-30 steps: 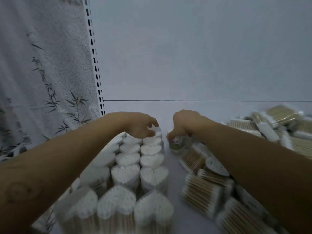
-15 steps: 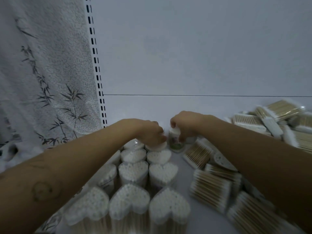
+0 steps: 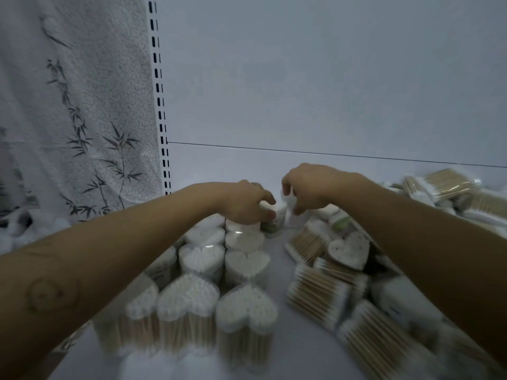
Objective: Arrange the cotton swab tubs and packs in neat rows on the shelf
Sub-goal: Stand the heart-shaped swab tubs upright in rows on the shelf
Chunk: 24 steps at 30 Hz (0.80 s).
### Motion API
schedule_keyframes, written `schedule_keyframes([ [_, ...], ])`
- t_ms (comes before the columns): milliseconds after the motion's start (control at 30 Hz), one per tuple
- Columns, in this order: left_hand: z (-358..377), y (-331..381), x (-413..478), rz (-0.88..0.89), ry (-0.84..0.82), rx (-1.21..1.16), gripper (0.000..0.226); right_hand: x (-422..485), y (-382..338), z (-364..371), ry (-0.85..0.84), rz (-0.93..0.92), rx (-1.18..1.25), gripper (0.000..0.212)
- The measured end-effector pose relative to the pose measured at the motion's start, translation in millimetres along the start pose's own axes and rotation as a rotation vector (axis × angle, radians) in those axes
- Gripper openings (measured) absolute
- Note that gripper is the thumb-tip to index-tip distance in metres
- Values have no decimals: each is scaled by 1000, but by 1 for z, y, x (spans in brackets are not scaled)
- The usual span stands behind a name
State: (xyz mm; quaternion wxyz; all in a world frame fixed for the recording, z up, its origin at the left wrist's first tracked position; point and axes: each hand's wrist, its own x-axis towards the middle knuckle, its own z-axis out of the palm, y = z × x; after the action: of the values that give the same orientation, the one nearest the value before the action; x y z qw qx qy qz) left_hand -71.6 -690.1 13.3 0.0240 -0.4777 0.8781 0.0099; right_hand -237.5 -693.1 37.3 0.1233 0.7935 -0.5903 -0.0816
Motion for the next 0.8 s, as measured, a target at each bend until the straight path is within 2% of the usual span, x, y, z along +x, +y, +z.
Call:
schedule_keyframes([
  [100,-2,18,-8,29,24,22,50,-20,4,-5,-175,-27,-19,47],
  [167,-2,31,-16,37,10,26,46,-33,6,-6,-228,-49,-43,48],
  [400,-3,74,-37,56,-16,-2,46,-82,16,-22,-250,-153,-42,48],
  [600,5,92,-38,28,-53,83,55,-98,16,0,-278,-145,-194,76],
  [700,6,95,-37,12,-58,76,57,-99,15,7,-230,-152,-237,64],
  [800,6,93,-36,-10,-37,36,56,-100,22,6,-185,-167,-169,49],
])
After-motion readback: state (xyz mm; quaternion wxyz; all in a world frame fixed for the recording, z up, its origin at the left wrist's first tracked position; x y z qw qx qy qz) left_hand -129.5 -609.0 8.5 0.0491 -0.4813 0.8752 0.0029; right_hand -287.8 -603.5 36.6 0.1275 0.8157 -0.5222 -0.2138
